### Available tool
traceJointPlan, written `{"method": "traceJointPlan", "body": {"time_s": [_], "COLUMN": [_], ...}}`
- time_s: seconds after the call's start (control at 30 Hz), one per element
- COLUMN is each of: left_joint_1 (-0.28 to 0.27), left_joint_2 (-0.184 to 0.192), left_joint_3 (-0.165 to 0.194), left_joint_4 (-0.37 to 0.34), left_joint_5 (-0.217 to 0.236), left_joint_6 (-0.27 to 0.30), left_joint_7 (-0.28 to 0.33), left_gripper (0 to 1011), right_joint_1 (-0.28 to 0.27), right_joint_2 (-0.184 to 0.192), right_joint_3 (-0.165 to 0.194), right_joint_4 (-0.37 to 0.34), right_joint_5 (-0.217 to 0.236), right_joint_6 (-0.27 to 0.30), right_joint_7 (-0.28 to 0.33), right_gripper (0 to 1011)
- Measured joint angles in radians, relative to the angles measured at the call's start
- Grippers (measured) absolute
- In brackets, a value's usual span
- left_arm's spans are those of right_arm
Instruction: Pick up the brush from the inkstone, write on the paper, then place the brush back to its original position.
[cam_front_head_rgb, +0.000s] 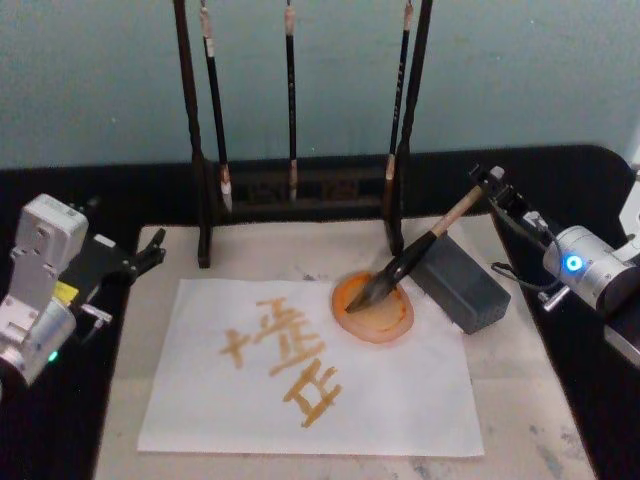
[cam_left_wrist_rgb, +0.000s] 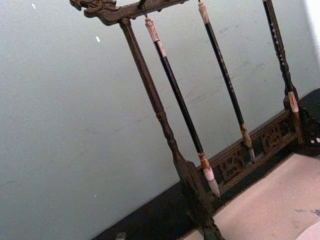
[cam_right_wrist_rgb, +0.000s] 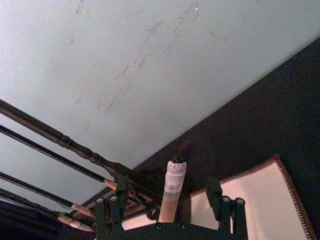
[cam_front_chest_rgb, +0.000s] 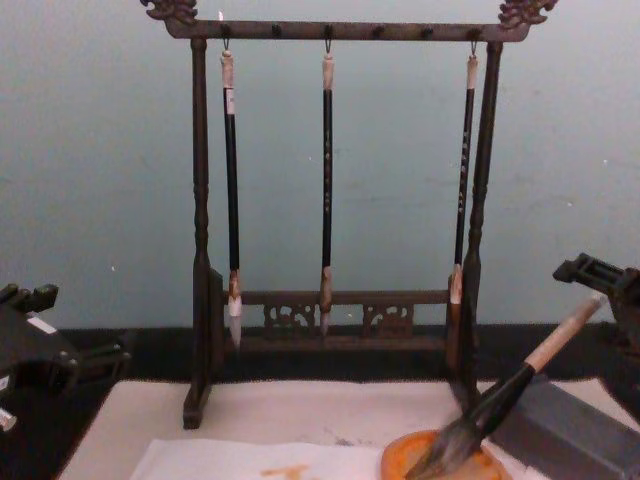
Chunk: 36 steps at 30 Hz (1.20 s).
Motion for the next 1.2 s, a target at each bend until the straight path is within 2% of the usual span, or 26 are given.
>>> {"method": "traceJointPlan", "body": {"time_s": [0.33,0.4,0.43,0.47,0.53,0.57,0.63,0.67,0.83,0.87,0.93,1.2], "left_joint_1": [0.0,0.0,0.0,0.0,0.0,0.0,0.0,0.0,0.0,0.0,0.0,0.0], "left_joint_2": [0.0,0.0,0.0,0.0,0.0,0.0,0.0,0.0,0.0,0.0,0.0,0.0], "left_joint_3": [0.0,0.0,0.0,0.0,0.0,0.0,0.0,0.0,0.0,0.0,0.0,0.0], "left_joint_4": [0.0,0.0,0.0,0.0,0.0,0.0,0.0,0.0,0.0,0.0,0.0,0.0], "left_joint_5": [0.0,0.0,0.0,0.0,0.0,0.0,0.0,0.0,0.0,0.0,0.0,0.0], "left_joint_6": [0.0,0.0,0.0,0.0,0.0,0.0,0.0,0.0,0.0,0.0,0.0,0.0], "left_joint_7": [0.0,0.0,0.0,0.0,0.0,0.0,0.0,0.0,0.0,0.0,0.0,0.0], "left_gripper": [1010,1010,1010,1010,1010,1010,1010,1010,1009,1009,1010,1010], "right_joint_1": [-0.002,-0.003,-0.003,-0.003,-0.003,-0.003,-0.003,-0.003,-0.004,-0.004,-0.004,-0.004], "right_joint_2": [0.001,0.001,0.001,0.001,0.001,0.001,0.001,0.001,0.001,0.001,0.001,0.001], "right_joint_3": [0.002,0.002,0.002,0.003,0.003,0.003,0.003,0.003,0.004,0.004,0.004,0.004], "right_joint_4": [-0.003,-0.004,-0.004,-0.004,-0.004,-0.004,-0.005,-0.005,-0.005,-0.005,-0.005,-0.006], "right_joint_5": [0.0,0.0,0.0,0.0,0.0,0.0,-0.001,-0.001,-0.001,0.0,0.0,0.0], "right_joint_6": [0.0,0.0,0.0,0.0,0.0,0.0,0.0,0.0,0.0,0.0,0.0,0.0], "right_joint_7": [-0.001,-0.001,-0.001,-0.002,-0.002,-0.002,-0.002,-0.002,-0.003,-0.003,-0.002,-0.002], "right_gripper": [787,690,690,630,592,529,468,468,266,266,188,176]}}
